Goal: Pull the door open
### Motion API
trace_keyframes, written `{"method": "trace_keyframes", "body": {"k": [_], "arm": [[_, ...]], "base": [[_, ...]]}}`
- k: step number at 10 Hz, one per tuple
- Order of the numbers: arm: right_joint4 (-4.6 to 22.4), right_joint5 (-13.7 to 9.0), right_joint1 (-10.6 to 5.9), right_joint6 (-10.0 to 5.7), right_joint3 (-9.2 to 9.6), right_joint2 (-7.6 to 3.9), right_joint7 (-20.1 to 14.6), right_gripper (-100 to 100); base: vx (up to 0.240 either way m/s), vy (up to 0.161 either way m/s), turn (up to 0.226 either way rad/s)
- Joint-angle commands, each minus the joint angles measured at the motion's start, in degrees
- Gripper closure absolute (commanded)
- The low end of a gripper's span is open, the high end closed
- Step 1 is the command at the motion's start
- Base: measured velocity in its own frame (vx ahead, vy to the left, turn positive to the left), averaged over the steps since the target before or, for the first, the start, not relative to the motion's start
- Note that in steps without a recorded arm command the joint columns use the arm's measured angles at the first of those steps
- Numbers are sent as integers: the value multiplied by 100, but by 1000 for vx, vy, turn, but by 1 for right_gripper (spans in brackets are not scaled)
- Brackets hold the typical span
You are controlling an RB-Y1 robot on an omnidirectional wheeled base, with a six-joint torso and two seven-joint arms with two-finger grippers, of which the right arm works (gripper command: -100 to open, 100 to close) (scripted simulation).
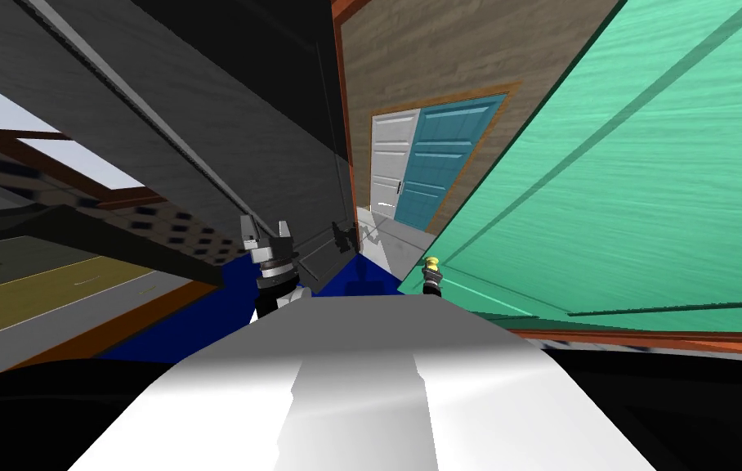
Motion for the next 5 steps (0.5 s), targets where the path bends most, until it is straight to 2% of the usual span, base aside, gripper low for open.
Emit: {"method": "trace_keyframes", "body": {"k": [1, 5], "arm": [[7, 3, -3, -5, 8, 13, 12, 100], [7, 3, -3, -5, 8, 13, 12, 100]], "base": [[-31, 5, 1], [-12, 3, 3]]}}
